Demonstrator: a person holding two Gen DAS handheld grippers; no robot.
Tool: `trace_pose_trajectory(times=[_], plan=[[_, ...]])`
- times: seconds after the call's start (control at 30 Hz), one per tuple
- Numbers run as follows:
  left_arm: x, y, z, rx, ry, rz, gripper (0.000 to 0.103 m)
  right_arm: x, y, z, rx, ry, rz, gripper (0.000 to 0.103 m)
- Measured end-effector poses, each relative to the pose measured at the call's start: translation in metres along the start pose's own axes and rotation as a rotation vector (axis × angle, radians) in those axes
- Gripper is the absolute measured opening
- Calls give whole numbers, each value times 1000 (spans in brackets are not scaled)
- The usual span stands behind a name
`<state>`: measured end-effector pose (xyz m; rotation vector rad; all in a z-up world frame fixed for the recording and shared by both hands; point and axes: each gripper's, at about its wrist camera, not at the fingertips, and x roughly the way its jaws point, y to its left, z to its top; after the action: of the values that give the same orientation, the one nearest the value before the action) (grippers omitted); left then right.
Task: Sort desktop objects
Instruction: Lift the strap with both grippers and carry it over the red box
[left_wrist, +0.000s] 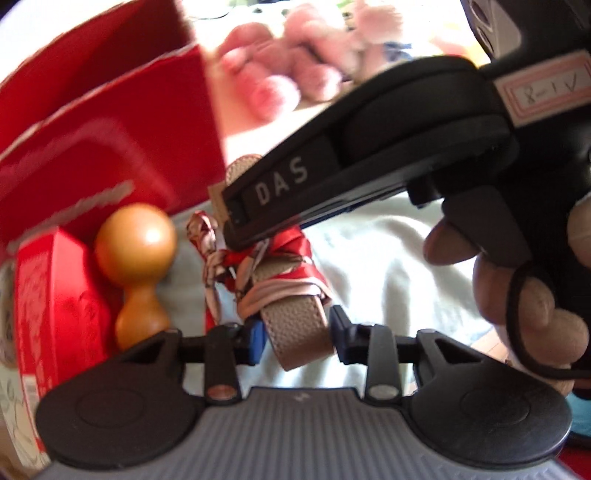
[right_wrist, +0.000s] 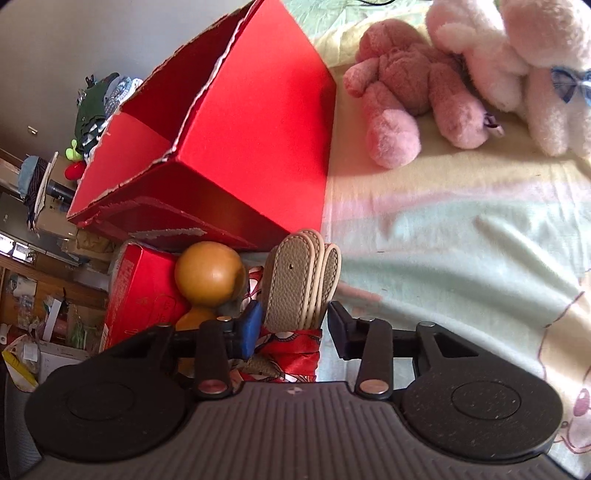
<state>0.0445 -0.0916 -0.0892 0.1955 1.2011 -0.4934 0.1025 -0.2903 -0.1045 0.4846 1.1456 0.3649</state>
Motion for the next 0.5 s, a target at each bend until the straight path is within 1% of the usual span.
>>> trace_pose_trajectory(times=[0.03, 0.13, 0.2, 0.27, 0.3, 0.33, 0.37, 0.4, 0.47, 0.5], plan=[[0, -1, 3, 12, -3, -14, 35, -5, -5, 0, 19, -10, -6, 38], [-4, -8, 13, 61, -30, -42, 34, -19, -12, -2, 86, -53, -4, 35], [-11, -13, 23, 95, -66, -62, 34, -34, -17, 0, 122, -93, -7, 35], [-21, -17, 34, 120, -103, -74, 34, -48, -16, 3, 136, -144, -12, 34], [-26, -34, 40, 128, -125, -78, 34, -55, -14, 6, 140, -173, -13, 34], [-33, -36, 34, 135, -151, -83, 34, -63, -12, 9, 141, -200, -14, 33], [-39, -47, 31, 141, -176, -87, 34, -70, -9, 13, 140, -226, -13, 33], [-47, -51, 35, 144, -201, -91, 34, -77, -8, 17, 139, -251, -7, 33], [-61, -52, 47, 147, -246, -93, 34, -89, -4, 25, 133, -297, 7, 33], [-68, -65, 59, 145, -266, -92, 34, -94, -1, 31, 128, -317, 16, 33]])
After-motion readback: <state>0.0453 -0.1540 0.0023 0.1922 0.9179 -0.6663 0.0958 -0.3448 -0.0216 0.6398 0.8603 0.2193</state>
